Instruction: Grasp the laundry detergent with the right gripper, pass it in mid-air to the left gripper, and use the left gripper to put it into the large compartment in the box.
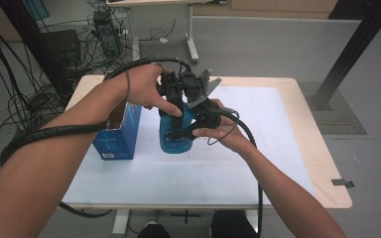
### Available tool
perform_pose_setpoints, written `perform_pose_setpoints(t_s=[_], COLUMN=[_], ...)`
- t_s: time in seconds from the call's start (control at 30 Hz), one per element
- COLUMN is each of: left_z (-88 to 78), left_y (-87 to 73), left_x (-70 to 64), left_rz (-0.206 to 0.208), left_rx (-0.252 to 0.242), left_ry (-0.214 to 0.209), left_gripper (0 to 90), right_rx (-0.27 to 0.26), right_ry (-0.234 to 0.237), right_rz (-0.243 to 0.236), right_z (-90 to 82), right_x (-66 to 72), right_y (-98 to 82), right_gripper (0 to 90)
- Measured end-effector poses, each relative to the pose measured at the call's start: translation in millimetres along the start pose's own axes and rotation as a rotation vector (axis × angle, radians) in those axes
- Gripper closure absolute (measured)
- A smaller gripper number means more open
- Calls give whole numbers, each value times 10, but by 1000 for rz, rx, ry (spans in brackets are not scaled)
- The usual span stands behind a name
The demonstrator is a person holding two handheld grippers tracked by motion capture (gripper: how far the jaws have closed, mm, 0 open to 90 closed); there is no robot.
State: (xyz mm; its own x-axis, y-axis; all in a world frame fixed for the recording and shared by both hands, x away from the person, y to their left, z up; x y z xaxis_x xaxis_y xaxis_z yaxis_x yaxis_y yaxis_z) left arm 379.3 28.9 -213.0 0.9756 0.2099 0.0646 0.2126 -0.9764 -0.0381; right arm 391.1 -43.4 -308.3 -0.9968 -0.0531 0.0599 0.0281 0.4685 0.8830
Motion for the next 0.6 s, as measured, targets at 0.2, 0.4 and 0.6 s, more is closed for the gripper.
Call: perform_pose_setpoints(t_s=[0.2, 0.4, 0.6], left_z=[2, -3, -4], left_y=[-7, -10, -15], left_x=[-2, -7, -12], left_rz=[-4, -8, -8], left_rx=[2, -1, -2], left_ry=[2, 2, 3], left_gripper=[370, 370, 370], right_rx=[-3, -3, -3], right_ry=[3, 4, 3], right_rz=[-9, 2, 0], right_z=[12, 8, 8], right_x=[-7, 5, 9], right_y=[0, 3, 6], right_gripper=[429, 427, 426])
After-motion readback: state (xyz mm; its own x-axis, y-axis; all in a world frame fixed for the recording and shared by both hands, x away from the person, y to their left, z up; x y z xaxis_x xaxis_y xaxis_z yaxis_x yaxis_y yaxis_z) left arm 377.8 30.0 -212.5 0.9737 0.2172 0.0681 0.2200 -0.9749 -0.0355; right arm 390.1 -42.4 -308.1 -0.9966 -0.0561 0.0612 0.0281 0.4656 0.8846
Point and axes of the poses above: each handheld gripper's, and its own axes: z roughly forward along the jaws, y roughly out of its top, x roughly to its left, the point moved 3 cm from there along z, roughly forward along the jaws, and after that the axes turned 3 degrees about z, right-handed, at the moved point
